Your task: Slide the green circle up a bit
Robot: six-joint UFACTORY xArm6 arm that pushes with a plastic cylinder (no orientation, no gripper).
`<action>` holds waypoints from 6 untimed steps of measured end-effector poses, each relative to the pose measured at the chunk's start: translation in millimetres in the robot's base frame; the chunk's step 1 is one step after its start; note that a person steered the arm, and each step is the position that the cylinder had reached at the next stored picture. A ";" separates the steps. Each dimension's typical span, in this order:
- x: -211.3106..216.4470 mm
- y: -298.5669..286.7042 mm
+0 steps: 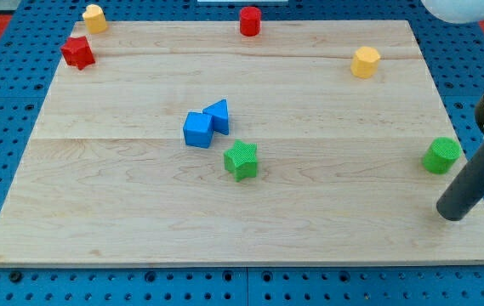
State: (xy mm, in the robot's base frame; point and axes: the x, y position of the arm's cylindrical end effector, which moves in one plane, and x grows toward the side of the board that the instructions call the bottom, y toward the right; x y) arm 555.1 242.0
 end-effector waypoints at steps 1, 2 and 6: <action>-25.6 0.0; -56.4 0.0; -49.0 63.5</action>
